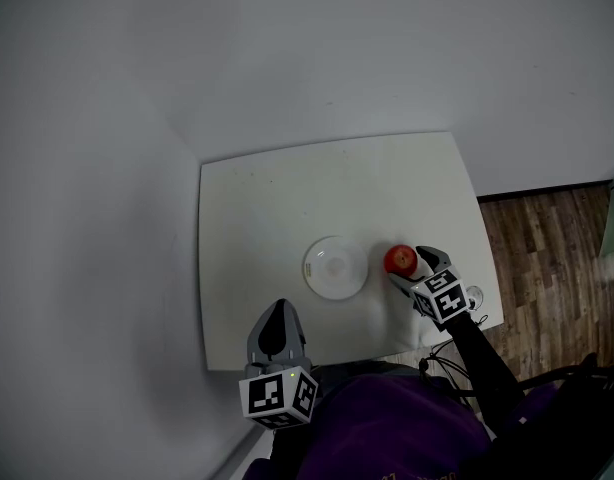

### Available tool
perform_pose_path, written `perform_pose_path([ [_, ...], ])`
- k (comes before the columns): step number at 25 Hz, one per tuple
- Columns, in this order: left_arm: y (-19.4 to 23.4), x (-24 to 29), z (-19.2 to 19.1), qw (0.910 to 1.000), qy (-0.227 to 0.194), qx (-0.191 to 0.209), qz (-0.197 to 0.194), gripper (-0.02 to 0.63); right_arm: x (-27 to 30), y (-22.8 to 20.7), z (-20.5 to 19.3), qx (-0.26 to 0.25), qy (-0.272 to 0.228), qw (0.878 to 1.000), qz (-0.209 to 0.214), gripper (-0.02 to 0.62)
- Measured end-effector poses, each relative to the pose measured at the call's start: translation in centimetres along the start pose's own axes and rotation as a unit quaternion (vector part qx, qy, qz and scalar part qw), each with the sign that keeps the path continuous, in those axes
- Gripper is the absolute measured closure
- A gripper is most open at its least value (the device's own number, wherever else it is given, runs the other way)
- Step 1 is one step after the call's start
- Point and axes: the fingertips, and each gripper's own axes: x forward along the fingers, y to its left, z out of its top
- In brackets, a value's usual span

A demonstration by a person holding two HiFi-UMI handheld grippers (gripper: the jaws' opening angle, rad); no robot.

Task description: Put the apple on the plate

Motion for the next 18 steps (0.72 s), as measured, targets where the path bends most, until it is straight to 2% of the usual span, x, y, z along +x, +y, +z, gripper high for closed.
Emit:
perform_pose_path([
  [13,0.0,-0.02,0.1,1.0,-0.002,0.006,0.002,0.6,0.71,0.03,-0.77,0.014,0.003,1.0,0.009,0.245],
  [18,-0.09,0.02,0.18,1.0,-0.001,0.007,0.001,0.6,0.6,0.12,-0.71,-0.003,0.005,1.0,0.012,0.245],
])
